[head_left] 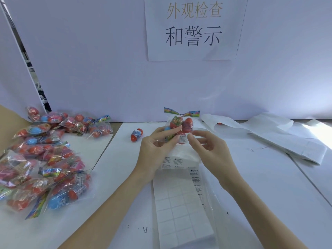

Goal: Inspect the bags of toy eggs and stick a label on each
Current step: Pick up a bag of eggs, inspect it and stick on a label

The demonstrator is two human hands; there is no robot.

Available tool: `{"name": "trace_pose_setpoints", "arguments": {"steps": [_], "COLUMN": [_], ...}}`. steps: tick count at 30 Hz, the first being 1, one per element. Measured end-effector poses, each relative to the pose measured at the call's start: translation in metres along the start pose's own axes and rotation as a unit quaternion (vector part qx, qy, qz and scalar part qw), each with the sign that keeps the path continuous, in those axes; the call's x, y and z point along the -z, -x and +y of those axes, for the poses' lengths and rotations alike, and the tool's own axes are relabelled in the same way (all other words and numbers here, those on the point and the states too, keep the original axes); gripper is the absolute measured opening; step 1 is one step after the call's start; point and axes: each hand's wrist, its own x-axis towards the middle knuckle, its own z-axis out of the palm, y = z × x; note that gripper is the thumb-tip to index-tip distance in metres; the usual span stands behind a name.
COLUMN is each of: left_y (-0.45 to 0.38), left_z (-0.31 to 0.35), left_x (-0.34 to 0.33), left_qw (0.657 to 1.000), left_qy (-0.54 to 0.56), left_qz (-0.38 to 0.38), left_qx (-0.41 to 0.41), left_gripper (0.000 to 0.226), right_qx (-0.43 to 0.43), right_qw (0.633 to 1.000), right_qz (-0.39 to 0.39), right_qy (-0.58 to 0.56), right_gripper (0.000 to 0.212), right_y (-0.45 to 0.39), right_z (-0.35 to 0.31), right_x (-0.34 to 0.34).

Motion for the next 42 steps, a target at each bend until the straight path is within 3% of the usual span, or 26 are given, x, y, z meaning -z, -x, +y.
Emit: {"name": "trace_pose_setpoints", "arguments": {"steps": [6, 9, 14, 17, 21, 27, 30, 32, 34, 35, 37, 38, 39, 40, 42], "left_y": [0.002, 0.003, 0.002, 0.001, 0.003, 0.003, 0.001, -0.001, -0.004, -0.006, -0.008, -0.008, -0.008, -0.007, -0.007], "left_z": [0.001, 0.002, 0.003, 0.003, 0.003, 0.004, 0.005, 0.0, -0.007, -0.009, -0.015, -0.017, -0.017, -0.016, -0.016], "left_x": [-0.005, -0.006, -0.004, -0.002, -0.001, 0.003, 0.012, 0.019, 0.027, 0.03, 0.034, 0.034, 0.032, 0.031, 0.031], "left_qw": [0.999, 0.999, 0.998, 0.999, 0.998, 0.99, 0.974, 0.972, 0.97, 0.966, 0.957, 0.952, 0.947, 0.941, 0.931], "left_qy": [-0.002, 0.007, 0.034, 0.002, -0.019, -0.093, -0.205, -0.223, -0.237, -0.256, -0.291, -0.306, -0.322, -0.338, -0.365], "left_qz": [-0.036, -0.031, -0.03, -0.036, -0.062, -0.101, -0.061, -0.015, 0.016, 0.02, 0.021, 0.02, 0.016, 0.01, -0.005], "left_qx": [-0.016, 0.024, 0.044, 0.012, -0.006, -0.014, -0.074, -0.076, -0.048, -0.031, -0.005, 0.0, -0.002, -0.005, -0.013], "left_gripper": [0.027, 0.033, 0.036, 0.033, 0.034, 0.043, 0.055, 0.055, 0.054, 0.053, 0.049, 0.049, 0.052, 0.055, 0.057], "right_qx": [-0.026, -0.019, -0.046, -0.097, -0.104, -0.132, -0.167, -0.175, -0.16, -0.131, -0.043, -0.014, -0.002, 0.001, -0.025], "right_qw": [0.998, 0.995, 0.982, 0.97, 0.976, 0.969, 0.966, 0.96, 0.928, 0.883, 0.714, 0.639, 0.61, 0.605, 0.622], "right_qz": [0.0, -0.012, -0.053, -0.078, -0.084, -0.044, -0.006, -0.003, -0.021, -0.062, -0.208, -0.271, -0.304, -0.323, -0.33], "right_qy": [-0.057, -0.096, -0.173, -0.209, -0.174, -0.205, -0.197, -0.219, -0.337, -0.447, -0.667, -0.72, -0.732, -0.728, -0.71], "right_gripper": [0.023, 0.03, 0.019, 0.019, 0.04, 0.029, 0.029, 0.028, 0.024, 0.021, 0.028, 0.04, 0.051, 0.057, 0.055], "right_y": [-0.001, -0.002, -0.002, -0.001, 0.001, 0.0, -0.001, -0.004, -0.007, -0.007, -0.002, 0.002, 0.004, 0.005, 0.006], "right_z": [0.001, -0.001, 0.0, -0.002, -0.003, -0.002, -0.003, -0.009, -0.022, -0.031, -0.046, -0.05, -0.053, -0.051, -0.047], "right_x": [0.0, 0.002, 0.009, 0.007, 0.002, 0.007, 0.013, 0.022, 0.038, 0.048, 0.063, 0.068, 0.071, 0.072, 0.066]}}
